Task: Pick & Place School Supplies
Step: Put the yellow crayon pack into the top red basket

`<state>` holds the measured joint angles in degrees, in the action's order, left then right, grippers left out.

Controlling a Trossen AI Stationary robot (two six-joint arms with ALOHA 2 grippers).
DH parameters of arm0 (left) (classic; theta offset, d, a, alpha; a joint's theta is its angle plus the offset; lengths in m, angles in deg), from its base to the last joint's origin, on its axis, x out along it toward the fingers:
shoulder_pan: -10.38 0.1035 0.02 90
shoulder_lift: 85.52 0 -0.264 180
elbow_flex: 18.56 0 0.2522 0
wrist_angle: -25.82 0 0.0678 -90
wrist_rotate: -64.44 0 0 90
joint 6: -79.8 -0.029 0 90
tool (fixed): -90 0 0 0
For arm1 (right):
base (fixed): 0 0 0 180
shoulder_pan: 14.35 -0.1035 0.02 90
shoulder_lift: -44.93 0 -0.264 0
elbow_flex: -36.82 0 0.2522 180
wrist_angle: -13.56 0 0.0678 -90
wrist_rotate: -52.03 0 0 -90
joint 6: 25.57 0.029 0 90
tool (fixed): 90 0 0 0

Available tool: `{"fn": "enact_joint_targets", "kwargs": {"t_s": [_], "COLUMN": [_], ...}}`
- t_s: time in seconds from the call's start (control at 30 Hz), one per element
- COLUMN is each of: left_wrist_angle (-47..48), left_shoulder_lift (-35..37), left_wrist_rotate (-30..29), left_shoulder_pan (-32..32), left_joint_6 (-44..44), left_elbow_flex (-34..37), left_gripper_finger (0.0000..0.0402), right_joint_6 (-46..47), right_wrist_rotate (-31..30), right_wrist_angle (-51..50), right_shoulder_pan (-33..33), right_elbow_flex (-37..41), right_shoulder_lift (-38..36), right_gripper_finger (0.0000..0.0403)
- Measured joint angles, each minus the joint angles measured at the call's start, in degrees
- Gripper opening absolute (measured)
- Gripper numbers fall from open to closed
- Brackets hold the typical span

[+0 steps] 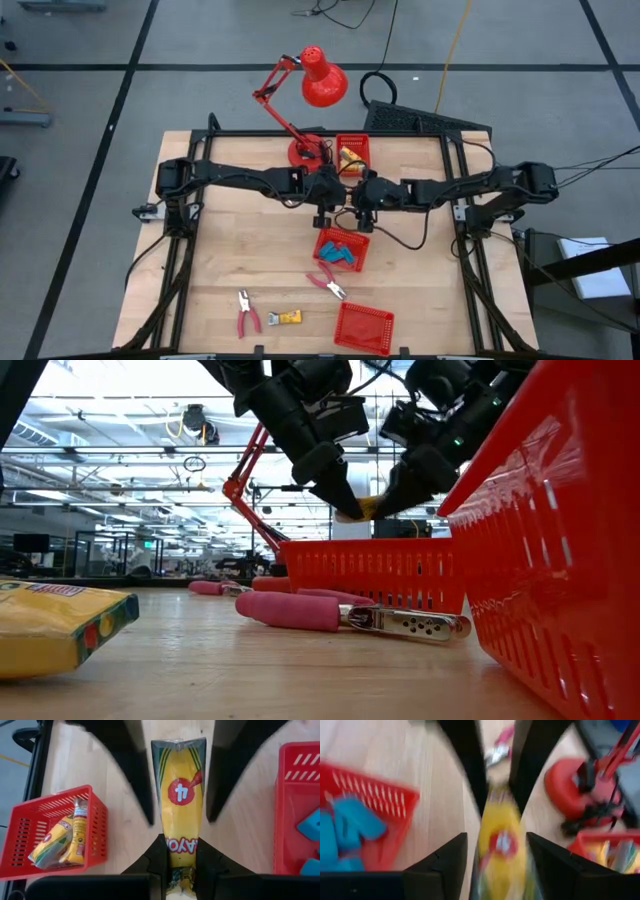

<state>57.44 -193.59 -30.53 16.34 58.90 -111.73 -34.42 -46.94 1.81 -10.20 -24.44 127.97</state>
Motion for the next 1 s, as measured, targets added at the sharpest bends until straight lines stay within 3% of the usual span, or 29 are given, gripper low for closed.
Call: {"fn": "enact_joint_targets", "kwargs": {"t_s": [0.17, 0.33, 0.67, 0.73, 1.0], "left_wrist_angle": [0.1, 0.0, -0.4, -0.3, 0.6], "left_shoulder_lift": [0.0, 0.0, 0.0, 0.1, 3.7], "left_wrist_rotate": [0.0, 0.0, 0.0, -0.1, -3.4], "left_shoulder_pan": [0.1, 0.2, 0.3, 0.3, 0.8], "left_joint_6": [-0.3, -0.4, -0.8, -2.1, -1.6], "left_elbow_flex": [0.0, 0.0, 0.0, 0.0, 0.0], "left_gripper_finger": [0.0051, 0.0051, 0.0051, 0.0072, 0.0220], "right_joint_6": [0.0, 0.0, -0.8, -0.9, -0.6], "right_wrist_rotate": [-0.1, -0.2, -2.2, -2.9, -3.0], "right_wrist_angle": [0.0, 0.1, 0.0, 0.0, 0.0], "right_shoulder_pan": [0.0, 0.0, 0.0, 0.1, 1.8], "right_elbow_flex": [0.2, 0.1, 0.1, 0.1, 0.1], "right_shoulder_lift": [-0.1, 0.0, 0.0, 0.0, 0.0], "right_gripper_finger": [0.0144, 0.0077, 0.0072, 0.0072, 0.0069]}}
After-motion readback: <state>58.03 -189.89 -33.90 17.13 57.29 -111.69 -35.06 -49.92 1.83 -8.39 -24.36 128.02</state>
